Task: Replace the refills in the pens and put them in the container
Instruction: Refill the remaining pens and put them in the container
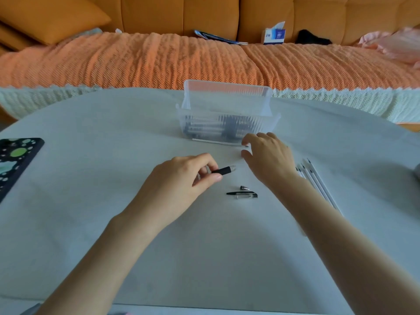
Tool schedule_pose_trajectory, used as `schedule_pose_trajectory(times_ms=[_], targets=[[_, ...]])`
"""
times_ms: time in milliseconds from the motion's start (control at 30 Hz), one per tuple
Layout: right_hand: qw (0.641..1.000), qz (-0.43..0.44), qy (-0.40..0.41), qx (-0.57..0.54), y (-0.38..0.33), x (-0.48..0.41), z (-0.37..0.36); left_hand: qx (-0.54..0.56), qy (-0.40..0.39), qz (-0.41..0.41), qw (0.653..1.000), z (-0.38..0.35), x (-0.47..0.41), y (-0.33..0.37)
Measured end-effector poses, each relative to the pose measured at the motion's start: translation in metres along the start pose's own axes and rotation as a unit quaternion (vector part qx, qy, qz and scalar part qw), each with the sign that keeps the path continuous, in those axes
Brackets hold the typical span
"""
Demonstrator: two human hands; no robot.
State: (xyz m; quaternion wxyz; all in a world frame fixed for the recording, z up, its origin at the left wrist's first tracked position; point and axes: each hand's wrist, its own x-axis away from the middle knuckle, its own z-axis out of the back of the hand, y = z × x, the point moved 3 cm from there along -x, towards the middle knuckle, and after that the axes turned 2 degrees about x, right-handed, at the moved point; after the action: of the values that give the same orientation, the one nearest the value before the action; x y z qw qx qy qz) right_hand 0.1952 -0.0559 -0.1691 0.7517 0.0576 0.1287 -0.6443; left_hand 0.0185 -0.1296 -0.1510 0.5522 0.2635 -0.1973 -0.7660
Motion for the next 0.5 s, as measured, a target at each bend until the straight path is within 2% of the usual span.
schedule_pose_trajectory(times_ms=[233,300,367,433,500], targets=[[0.999,0.016,-0.008,-0.042,0.009,0.013,0.007,0.018,0.009,0.001,1.000,0.002,0.001,-0.001],[0.996,0.004,0.002,-0.091,0.011,0.020,0.019,0.024,0.013,0.004,1.000,0.003,0.001,-0.001],[0.976,-0.038,0.029,-0.211,0.015,0.029,0.034,0.025,0.024,0.009,0.999,0.006,0.001,-0.002],[0.939,-0.079,0.043,-0.333,0.021,0.041,0.040,0.028,0.032,0.019,0.999,0.008,0.000,-0.004],[0.907,-0.097,0.039,-0.408,0.027,0.052,0.039,0.030,0.039,0.030,0.998,0.010,-0.001,-0.006]])
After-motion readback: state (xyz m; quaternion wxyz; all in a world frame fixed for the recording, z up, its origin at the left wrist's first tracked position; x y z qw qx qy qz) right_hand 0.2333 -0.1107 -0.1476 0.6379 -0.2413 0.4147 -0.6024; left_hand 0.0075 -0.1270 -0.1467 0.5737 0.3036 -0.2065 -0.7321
